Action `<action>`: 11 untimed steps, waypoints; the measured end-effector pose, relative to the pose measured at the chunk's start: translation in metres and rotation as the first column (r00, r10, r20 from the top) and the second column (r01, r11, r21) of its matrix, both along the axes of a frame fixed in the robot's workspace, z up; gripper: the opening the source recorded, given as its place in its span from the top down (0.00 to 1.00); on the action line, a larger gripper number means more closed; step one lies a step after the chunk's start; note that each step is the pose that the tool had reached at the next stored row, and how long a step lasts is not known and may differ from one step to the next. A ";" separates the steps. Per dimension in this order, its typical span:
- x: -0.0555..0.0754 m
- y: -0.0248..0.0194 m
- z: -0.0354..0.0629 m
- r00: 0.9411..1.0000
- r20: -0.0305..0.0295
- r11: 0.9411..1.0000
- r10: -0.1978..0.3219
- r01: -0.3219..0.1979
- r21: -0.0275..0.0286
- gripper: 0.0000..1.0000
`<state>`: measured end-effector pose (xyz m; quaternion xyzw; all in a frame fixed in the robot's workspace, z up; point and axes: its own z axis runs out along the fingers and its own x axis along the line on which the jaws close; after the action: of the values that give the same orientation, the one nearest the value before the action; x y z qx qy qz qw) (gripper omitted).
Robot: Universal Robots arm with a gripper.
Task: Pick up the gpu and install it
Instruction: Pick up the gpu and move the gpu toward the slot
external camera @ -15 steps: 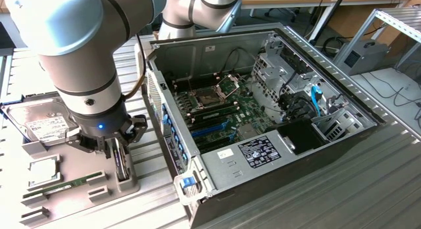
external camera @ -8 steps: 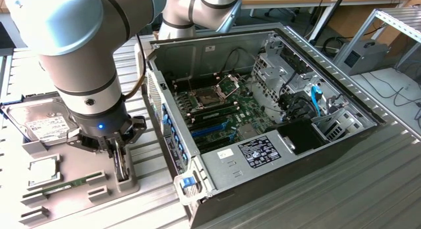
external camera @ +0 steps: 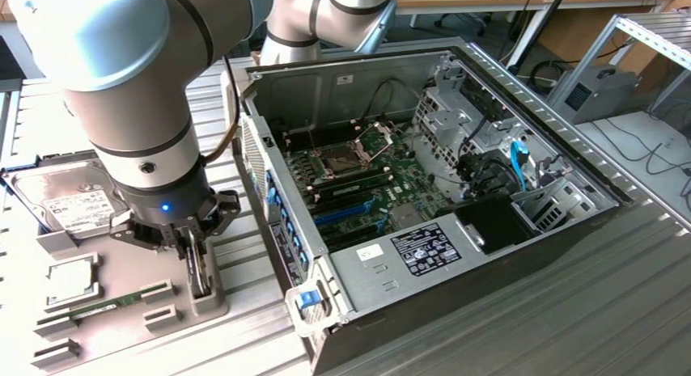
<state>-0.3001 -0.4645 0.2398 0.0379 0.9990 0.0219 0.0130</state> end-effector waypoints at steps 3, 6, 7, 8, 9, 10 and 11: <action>0.000 0.0000 -0.0001 1.000 0.000 1.000 0.023 -0.023 0.000 0.73; 0.000 0.0000 -0.0002 0.999 0.000 0.999 0.052 -0.052 0.000 0.73; 0.000 0.0000 -0.0003 0.998 0.000 0.998 0.067 -0.067 0.000 0.73; 0.000 0.0000 -0.0003 0.997 0.000 0.997 0.071 -0.071 0.000 0.73; 0.000 0.0000 -0.0003 0.997 0.000 0.997 0.072 -0.072 0.000 0.73; 0.000 0.0000 -0.0003 0.997 0.000 0.997 0.072 -0.072 0.000 0.73; 0.000 0.0000 -0.0003 0.997 0.000 0.997 0.072 -0.072 0.000 0.73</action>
<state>-0.3001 -0.4645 0.2395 0.0017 0.9997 0.0224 0.0122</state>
